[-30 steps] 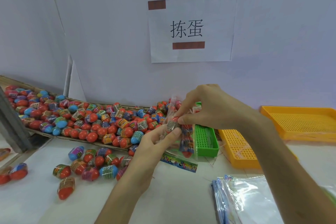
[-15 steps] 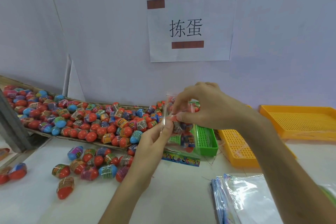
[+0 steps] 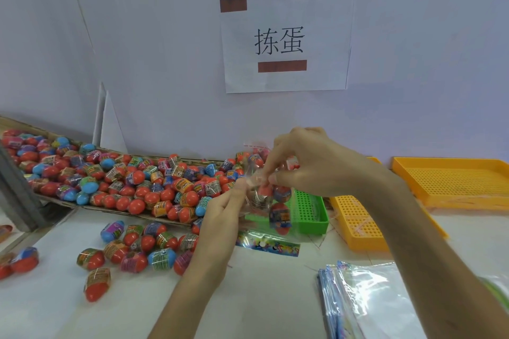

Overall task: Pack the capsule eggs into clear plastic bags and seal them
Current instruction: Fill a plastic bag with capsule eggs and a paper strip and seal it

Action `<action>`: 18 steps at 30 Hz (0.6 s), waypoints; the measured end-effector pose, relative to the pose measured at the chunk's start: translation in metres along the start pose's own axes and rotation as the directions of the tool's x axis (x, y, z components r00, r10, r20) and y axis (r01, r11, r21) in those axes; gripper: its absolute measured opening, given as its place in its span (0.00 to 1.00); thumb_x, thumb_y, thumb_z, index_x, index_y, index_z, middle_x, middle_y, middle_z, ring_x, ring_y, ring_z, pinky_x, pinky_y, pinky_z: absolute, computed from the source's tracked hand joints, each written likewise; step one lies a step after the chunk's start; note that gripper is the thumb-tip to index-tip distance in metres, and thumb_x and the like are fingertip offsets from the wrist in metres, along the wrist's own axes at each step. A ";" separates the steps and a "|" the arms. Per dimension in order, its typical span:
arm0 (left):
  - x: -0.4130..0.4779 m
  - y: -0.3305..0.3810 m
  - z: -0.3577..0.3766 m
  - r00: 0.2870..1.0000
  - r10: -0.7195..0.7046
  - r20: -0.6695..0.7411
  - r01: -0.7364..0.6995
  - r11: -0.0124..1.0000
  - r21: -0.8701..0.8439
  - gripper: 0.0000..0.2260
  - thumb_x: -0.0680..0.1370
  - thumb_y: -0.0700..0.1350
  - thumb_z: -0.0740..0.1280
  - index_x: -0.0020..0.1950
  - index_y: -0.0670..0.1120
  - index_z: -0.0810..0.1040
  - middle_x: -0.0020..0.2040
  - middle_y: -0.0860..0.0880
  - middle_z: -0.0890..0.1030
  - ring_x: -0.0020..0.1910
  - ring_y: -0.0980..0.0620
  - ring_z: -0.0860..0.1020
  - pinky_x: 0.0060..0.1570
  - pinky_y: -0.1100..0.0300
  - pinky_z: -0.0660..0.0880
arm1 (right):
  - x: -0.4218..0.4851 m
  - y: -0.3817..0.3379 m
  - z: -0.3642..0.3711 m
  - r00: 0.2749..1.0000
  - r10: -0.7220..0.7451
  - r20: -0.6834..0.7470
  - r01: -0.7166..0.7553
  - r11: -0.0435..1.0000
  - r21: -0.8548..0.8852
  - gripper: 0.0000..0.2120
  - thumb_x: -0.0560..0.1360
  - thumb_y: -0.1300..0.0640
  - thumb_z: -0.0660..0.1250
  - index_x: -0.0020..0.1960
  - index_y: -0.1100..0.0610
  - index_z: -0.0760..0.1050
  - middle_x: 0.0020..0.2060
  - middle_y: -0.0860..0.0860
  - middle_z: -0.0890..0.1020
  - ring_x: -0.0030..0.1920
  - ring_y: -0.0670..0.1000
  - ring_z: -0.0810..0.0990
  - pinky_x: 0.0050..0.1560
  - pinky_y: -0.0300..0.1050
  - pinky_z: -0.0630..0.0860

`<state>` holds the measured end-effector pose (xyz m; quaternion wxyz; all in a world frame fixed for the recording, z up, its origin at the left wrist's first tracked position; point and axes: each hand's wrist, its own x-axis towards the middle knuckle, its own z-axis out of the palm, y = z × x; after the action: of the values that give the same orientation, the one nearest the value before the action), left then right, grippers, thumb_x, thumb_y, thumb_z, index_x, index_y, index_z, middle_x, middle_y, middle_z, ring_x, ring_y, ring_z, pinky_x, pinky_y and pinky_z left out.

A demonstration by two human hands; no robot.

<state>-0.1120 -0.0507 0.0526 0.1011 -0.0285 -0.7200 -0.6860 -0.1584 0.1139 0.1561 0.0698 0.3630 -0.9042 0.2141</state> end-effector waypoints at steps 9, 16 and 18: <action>0.001 -0.004 -0.004 0.984 0.093 -0.151 -0.095 0.995 -0.006 0.17 0.79 0.64 0.57 0.54 0.65 0.85 0.46 0.42 0.85 0.47 0.46 0.81 0.52 0.31 0.78 | 0.002 -0.003 -0.001 0.992 -0.026 -0.121 0.032 0.999 0.042 0.14 0.74 0.59 0.72 0.53 0.42 0.76 0.44 0.35 0.85 0.56 0.35 0.77 0.75 0.49 0.45; 0.000 -0.004 -0.001 0.979 0.168 -0.112 -0.163 0.985 0.048 0.15 0.80 0.60 0.58 0.50 0.65 0.86 0.47 0.56 0.87 0.49 0.56 0.84 0.51 0.52 0.81 | 0.000 -0.007 0.004 1.000 -0.031 -0.002 0.031 0.995 0.099 0.32 0.70 0.55 0.78 0.67 0.43 0.66 0.40 0.38 0.85 0.55 0.34 0.77 0.78 0.51 0.47; -0.001 -0.002 0.000 0.979 0.176 -0.100 -0.172 0.984 0.050 0.15 0.79 0.60 0.58 0.49 0.66 0.85 0.45 0.57 0.87 0.47 0.60 0.84 0.46 0.61 0.80 | 0.000 -0.008 0.006 0.999 -0.042 0.010 0.040 0.994 0.105 0.33 0.70 0.55 0.78 0.69 0.43 0.66 0.38 0.39 0.85 0.56 0.34 0.77 0.78 0.52 0.50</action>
<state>-0.1110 -0.0511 0.0509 0.1987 -0.0535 -0.7223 -0.6603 -0.1531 0.1063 0.1537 0.0493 0.3861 -0.8844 0.2576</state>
